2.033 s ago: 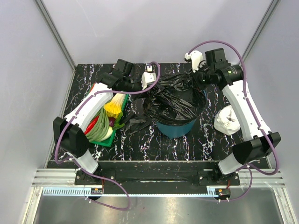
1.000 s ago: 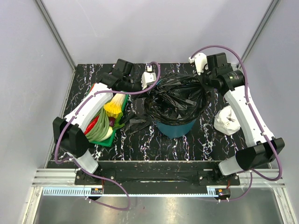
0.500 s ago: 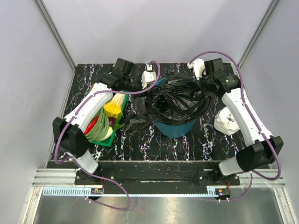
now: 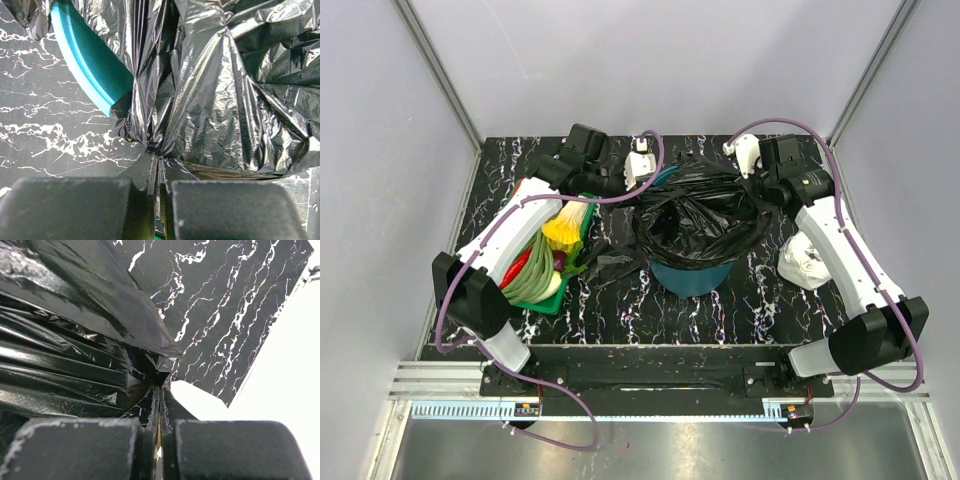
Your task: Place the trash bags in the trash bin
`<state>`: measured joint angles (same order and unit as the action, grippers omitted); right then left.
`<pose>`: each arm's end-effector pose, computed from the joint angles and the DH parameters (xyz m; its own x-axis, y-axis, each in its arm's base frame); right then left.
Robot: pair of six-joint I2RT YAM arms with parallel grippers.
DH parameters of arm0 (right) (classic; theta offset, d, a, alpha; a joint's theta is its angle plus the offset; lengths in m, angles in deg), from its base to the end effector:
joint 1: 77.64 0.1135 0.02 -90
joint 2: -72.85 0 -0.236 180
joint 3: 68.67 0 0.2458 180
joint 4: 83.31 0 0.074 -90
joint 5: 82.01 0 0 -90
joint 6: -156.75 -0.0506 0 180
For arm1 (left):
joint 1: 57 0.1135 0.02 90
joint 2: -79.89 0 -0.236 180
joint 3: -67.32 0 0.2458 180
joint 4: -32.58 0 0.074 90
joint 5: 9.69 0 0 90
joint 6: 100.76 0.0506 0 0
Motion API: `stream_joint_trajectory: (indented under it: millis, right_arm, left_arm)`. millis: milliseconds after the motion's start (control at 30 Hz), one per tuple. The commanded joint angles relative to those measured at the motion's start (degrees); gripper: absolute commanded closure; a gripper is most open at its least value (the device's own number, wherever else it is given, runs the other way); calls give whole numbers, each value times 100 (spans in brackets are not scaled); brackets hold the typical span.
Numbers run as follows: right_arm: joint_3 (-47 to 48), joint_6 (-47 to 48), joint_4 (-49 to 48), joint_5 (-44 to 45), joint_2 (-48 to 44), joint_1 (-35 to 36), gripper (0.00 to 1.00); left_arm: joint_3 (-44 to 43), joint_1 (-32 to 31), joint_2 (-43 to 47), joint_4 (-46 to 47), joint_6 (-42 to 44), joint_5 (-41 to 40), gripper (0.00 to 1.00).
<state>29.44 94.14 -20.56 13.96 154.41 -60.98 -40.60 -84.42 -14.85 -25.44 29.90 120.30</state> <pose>0.2956 0.0830 0.3272 -0.5145 -0.6316 -0.5800 -0.5100 0.7691 -0.3851 0.3035 -0.1941 0.3252 0.0186 0.5527 -0.8332 0.9823 0.1451 0.1183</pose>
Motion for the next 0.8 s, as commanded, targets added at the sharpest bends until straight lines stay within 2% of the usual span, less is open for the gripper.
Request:
stream_joint_trajectory:
  millis: [0, 767]
  right_arm:
    - [-286, 11, -72, -176, -149, -5, 100]
    - [-1050, 3, -529, -290, -123, -102, 100]
  left_arm:
    - [-130, -35, 281, 83, 152, 53, 100]
    - [327, -44, 219, 408, 179, -175, 100]
